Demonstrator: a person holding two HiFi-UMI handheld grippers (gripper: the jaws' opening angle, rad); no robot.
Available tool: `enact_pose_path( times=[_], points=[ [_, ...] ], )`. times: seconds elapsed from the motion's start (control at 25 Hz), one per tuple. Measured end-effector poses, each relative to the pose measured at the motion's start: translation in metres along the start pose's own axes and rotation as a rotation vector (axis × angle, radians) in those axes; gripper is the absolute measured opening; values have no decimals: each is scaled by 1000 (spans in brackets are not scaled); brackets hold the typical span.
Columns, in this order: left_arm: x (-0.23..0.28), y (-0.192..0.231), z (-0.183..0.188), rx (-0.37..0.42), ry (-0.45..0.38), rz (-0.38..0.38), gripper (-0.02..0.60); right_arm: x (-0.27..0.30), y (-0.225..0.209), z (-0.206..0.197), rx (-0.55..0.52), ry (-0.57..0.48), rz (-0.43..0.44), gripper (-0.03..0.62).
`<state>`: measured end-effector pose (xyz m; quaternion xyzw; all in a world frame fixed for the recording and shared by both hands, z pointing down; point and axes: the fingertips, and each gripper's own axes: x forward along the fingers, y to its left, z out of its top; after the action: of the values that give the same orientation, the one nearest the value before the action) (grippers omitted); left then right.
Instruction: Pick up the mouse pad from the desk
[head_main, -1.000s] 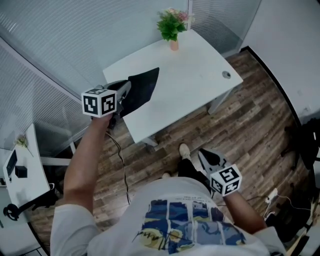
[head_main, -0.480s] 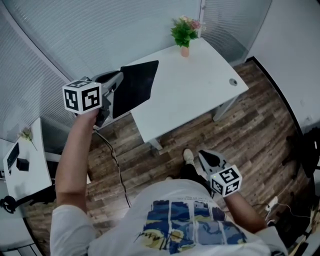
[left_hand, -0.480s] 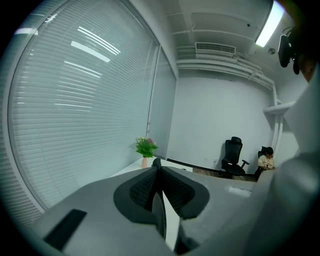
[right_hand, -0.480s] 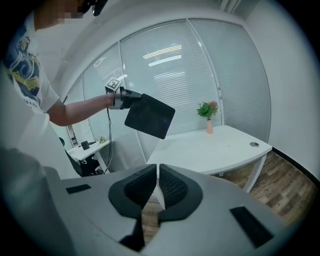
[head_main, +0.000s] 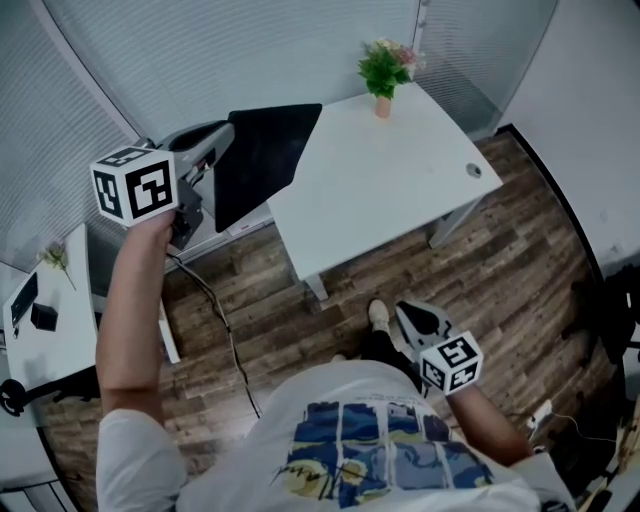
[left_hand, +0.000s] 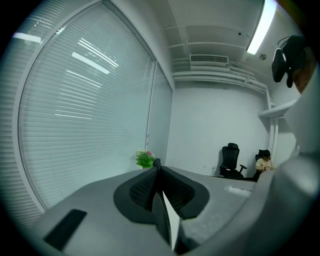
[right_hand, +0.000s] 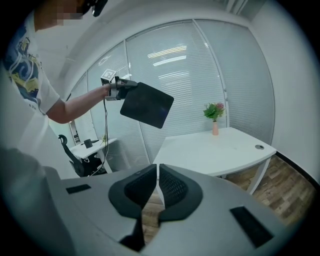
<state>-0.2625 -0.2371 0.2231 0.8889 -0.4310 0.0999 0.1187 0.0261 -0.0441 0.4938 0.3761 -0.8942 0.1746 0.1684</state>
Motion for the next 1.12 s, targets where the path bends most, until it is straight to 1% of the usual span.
enact_pose_path(
  times=[0.4,0.8,1.12],
  points=[
    [-48,-10,28,10,-50,-5,26,-2,26,-1,-26,-5,7,9],
    [-53,-23,37,35,-60,-13,26,-5,23,-2,-36,-18,6,3],
    [-53,-29,41,40,-62,-32,26,-5,23,4,-45,-18,5,2]
  ],
)
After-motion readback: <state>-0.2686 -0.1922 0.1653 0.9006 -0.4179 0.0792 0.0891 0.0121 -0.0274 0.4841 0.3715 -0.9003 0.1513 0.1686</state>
